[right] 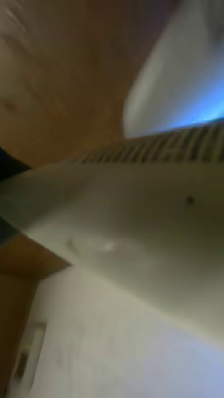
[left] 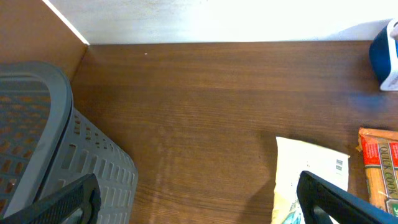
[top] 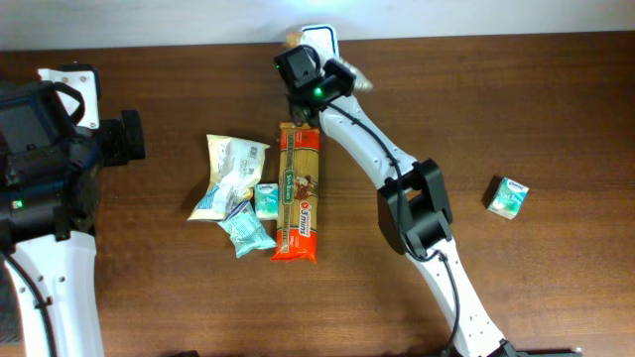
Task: Scan the item barcode
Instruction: 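Hold the tube in front of the scanner, then carry the tube right and set it beside the Kleenex pack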
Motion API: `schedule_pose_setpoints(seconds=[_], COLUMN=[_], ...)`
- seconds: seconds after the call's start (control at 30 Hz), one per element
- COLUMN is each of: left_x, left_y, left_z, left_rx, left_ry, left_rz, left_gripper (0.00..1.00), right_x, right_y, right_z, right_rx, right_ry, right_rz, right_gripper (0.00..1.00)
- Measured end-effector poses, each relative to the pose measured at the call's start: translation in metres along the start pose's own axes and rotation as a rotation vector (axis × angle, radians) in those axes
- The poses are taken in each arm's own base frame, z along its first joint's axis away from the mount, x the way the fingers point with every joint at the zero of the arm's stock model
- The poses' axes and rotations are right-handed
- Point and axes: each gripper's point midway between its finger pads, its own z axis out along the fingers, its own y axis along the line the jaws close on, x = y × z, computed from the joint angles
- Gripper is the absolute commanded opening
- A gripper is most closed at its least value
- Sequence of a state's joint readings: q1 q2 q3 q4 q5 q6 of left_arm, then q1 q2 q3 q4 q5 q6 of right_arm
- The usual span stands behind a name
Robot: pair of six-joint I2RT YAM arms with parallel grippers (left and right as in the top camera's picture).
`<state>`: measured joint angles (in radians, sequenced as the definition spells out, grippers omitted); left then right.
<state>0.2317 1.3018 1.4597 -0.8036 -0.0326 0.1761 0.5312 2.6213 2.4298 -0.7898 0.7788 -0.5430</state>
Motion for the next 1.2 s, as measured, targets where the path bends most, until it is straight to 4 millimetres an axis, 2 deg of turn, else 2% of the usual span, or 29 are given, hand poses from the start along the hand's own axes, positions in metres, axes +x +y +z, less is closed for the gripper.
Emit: schedule_pose_setpoints(seconds=[0.07,0.1,0.13,0.17,0.2,0.23,0.27,0.3,0.33,0.4,0.43,0.53,0.57,0.63,0.7,0.83,0.93,0.97,1.0,1.1,1.2], left_x=[0.000,0.000,0.000,0.000,0.000,0.000,0.000,0.000,0.000,0.000,0.000,0.000,0.000,0.000,0.000,0.000,0.000,0.000,0.000,0.000,0.000], left_y=[0.000,0.000,0.000,0.000,0.000,0.000,0.000,0.000,0.000,0.000,0.000,0.000,0.000,0.000,0.000,0.000,0.000,0.000,0.000,0.000,0.000], left_z=[0.000,0.000,0.000,0.000,0.000,0.000,0.000,0.000,0.000,0.000,0.000,0.000,0.000,0.000,0.000,0.000,0.000,0.000,0.000,0.000,0.000], left_rx=[0.000,0.000,0.000,0.000,0.000,0.000,0.000,0.000,0.000,0.000,0.000,0.000,0.000,0.000,0.000,0.000,0.000,0.000,0.000,0.000,0.000], left_ry=[0.000,0.000,0.001,0.001,0.000,0.000,0.000,0.000,0.000,-0.001,0.000,-0.001,-0.001,0.002,0.000,0.000,0.000,0.000,0.000,0.000,0.000], left_rz=[0.000,0.000,0.000,0.000,0.000,0.000,0.000,0.000,0.000,0.000,0.000,0.000,0.000,0.000,0.000,0.000,0.000,0.000,0.000,0.000,0.000], left_gripper=[0.99,0.99,0.99,0.99,0.99,0.99,0.99,0.99,0.99,0.99,0.99,0.99,0.99,0.99,0.99,0.99,0.99,0.99,0.99,0.99,0.99], right_x=[0.006,0.006,0.006,0.022,0.033,0.051,0.069,0.079,0.104,0.149,0.174,0.227,0.252,0.282,0.314,0.352,0.359,0.361,0.361,0.371,0.378], right_y=[-0.005,-0.015,-0.037,-0.050,-0.058,-0.071,-0.084,-0.092,-0.093,-0.097,-0.102,-0.108,-0.098,-0.074,-0.042,-0.021,-0.019,-0.020,-0.020,-0.013,-0.010], right_z=[-0.032,-0.048,-0.081,-0.112,-0.130,-0.156,-0.170,-0.172,-0.170,-0.147,-0.128,-0.071,-0.048,-0.024,-0.010,0.013,0.027,0.027,0.027,0.016,-0.003], right_rx=[-0.129,-0.166,-0.221,-0.310,-0.360,-0.446,-0.499,-0.528,-0.594,-0.659,-0.678,-0.729,-0.771,-0.839,-0.905,-0.913,-0.887,-0.883,-0.883,-0.898,-0.933], right_ry=[-0.020,-0.038,-0.081,-0.075,-0.073,-0.058,-0.039,-0.021,0.056,0.217,0.302,0.436,0.495,0.571,0.673,0.706,0.666,0.668,0.668,0.736,0.815], right_rz=[0.047,0.085,0.167,0.215,0.250,0.335,0.401,0.446,0.489,0.584,0.665,0.900,0.983,1.076,1.137,1.209,1.216,1.215,1.215,1.187,1.153], right_gripper=[0.04,0.04,0.04,0.04,0.04,0.04,0.04,0.04,0.04,0.04,0.04,0.04,0.04,0.04,0.04,0.04,0.04,0.17,0.26,0.45,0.51])
